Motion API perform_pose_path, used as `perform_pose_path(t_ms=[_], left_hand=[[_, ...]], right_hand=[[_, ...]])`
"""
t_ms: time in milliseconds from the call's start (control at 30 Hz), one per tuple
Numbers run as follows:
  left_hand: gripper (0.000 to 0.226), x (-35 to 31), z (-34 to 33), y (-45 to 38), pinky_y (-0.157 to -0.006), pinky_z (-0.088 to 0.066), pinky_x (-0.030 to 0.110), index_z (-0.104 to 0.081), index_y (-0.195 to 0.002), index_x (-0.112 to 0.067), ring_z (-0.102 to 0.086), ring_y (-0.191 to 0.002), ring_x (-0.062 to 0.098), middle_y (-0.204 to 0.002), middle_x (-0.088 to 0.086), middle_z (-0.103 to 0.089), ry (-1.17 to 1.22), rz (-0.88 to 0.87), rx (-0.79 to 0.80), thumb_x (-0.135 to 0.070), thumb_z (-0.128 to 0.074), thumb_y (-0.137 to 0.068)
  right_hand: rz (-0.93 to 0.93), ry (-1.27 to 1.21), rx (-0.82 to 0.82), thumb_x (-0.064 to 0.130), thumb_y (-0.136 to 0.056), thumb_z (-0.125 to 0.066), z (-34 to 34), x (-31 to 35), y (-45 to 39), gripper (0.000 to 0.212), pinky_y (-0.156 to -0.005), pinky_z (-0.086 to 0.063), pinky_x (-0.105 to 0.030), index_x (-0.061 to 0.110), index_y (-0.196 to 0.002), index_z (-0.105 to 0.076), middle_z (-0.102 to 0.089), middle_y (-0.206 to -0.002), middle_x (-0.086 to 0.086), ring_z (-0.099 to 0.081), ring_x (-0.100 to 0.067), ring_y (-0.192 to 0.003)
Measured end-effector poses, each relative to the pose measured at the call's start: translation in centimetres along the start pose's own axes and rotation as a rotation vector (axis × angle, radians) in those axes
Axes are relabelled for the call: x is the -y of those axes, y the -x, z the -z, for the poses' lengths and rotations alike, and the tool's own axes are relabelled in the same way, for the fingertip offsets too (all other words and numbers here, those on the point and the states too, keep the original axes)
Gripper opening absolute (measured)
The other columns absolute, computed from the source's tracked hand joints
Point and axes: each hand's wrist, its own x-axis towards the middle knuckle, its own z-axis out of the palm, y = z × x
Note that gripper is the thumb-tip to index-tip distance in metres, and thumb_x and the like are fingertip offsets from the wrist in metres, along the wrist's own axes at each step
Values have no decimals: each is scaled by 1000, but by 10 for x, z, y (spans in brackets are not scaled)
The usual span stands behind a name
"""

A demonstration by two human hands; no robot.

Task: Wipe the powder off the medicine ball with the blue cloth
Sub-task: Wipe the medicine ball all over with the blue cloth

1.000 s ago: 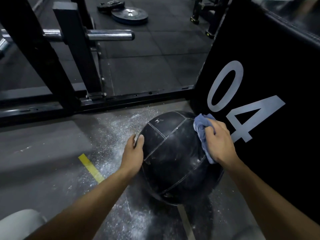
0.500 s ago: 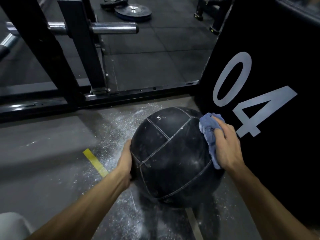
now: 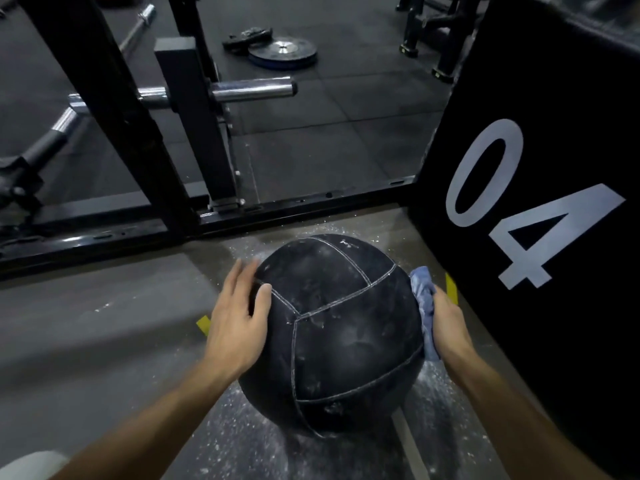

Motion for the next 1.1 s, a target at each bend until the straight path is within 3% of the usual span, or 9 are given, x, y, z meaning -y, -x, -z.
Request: perform_pose_path(t_ms=[200, 300, 367, 433, 500, 600, 733, 867, 1100], left_hand=[[42, -26, -21, 0, -104, -41, 35, -53, -138, -35, -51, -131, 12, -135, -24, -47, 119, -3, -36, -53, -46, -101], [44, -32, -24, 3, -106, -46, 48, -48, -143, -37, -53, -126, 16, -133, -22, -48, 31, -25, -50, -53, -40, -103], [49, -31, -24, 3, -109, -45, 48, -43, -150, -42, -50, -132, 16, -144, -14, -49, -9, -41, -43, -54, -35, -103], [55, -30, -24, 3, -113, -42, 50, -38, -156, -44, -44, -141, 17, -155, -9, -45, -37, -52, -24, -57, -31, -103], [68, -33, -24, 3, -117, -39, 49, -38, -158, -43, -41, -144, 17, -158, -8, -43, -38, -40, -23, -67, -22, -96], [71, -32, -30, 0, -118, -37, 47, -39, -158, -40, -43, -143, 18, -157, -8, -44, -58, -79, -6, -68, -24, -95], [75, -5, -31, 2, -115, -42, 51, -30, -161, -38, -44, -144, 18, -161, -7, -39, -149, -268, 72, -68, -45, -94], [69, -7, -30, 14, -115, -40, 52, -35, -158, -43, -45, -144, 19, -161, -7, -41, -102, -192, 4, -49, -64, -95], [62, -40, -35, 25, -119, -34, 48, -46, -153, -43, -40, -145, 10, -156, -15, -45, -109, -117, -82, -65, -28, -99]], right_hand=[[-51, -28, -52, 29, -112, -46, 16, -4, 3, 38, -62, -51, -22, 13, -82, -62, -55, -74, -10, -52, -23, -73], [54, 114, -10, 39, -111, -46, 14, 1, 9, 37, -103, -53, -43, 13, -115, -73, -70, -115, -11, -65, -30, -112], [181, 307, -5, 39, -109, -40, 11, 2, 19, 31, -114, -46, -59, 35, -116, -70, -65, -127, 4, -63, -24, -119], [381, 509, -10, 39, -105, -30, -1, 11, 43, 40, -119, -41, -52, 45, -123, -65, -56, -141, 14, -55, -16, -131], [603, 690, -19, 40, -100, -26, -20, 10, 74, 59, -127, -28, -43, 39, -152, -54, -40, -165, 7, -34, -14, -154], [900, 1091, -9, 42, -98, -40, -65, 0, 124, 67, -132, -11, -56, 30, -164, -38, -25, -175, -3, -10, -23, -164], [1067, 1328, 103, 43, -87, -58, -93, -16, 140, 81, -128, -14, -61, 25, -164, -39, -23, -176, -4, -12, -26, -165], [1052, 1381, 95, 41, -97, -44, -85, 3, 122, 68, -129, -12, -59, 26, -163, -40, -25, -175, -5, -15, -27, -164], [475, 1163, 65, 44, -93, -23, -78, 76, 49, 68, -124, -31, -52, 31, -153, -54, -48, -159, -7, -41, -30, -149]])
